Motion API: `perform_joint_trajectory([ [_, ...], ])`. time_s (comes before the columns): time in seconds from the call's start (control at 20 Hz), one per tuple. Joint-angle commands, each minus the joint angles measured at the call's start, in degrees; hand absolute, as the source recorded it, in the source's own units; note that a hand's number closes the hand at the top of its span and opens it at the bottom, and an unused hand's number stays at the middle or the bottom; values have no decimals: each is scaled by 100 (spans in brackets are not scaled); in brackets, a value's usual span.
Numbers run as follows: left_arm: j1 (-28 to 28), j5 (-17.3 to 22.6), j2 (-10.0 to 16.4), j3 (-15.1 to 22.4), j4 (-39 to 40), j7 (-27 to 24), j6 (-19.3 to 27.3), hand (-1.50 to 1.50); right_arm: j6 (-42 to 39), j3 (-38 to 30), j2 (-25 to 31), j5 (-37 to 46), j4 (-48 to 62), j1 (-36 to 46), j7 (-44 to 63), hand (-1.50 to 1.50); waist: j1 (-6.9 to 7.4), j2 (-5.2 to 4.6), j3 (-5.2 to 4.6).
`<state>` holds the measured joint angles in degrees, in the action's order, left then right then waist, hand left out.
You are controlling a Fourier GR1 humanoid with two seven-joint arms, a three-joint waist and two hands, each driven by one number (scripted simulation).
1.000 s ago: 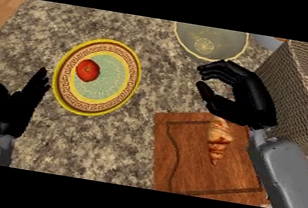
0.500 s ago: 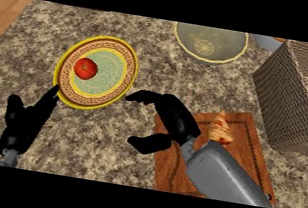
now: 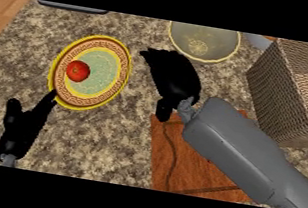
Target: Pick the croissant from the cutting board and place it in the basket
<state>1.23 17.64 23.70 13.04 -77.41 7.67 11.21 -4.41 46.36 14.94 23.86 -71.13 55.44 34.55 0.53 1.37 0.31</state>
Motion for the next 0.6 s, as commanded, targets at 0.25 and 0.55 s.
perform_joint_trajectory([
  [0.25, 417, 59, -4, 72, 105, 314, -85, 0, -3229, -618, 83, -1118, -18, 1913, 1714, -150, -36, -62, -47],
  [0.55, 357, 45, -40, -5, 3, 407, 8, 0, -4735, -962, 348, -2142, 413, 2272, 2313, -150, -152, -56, -43],
])
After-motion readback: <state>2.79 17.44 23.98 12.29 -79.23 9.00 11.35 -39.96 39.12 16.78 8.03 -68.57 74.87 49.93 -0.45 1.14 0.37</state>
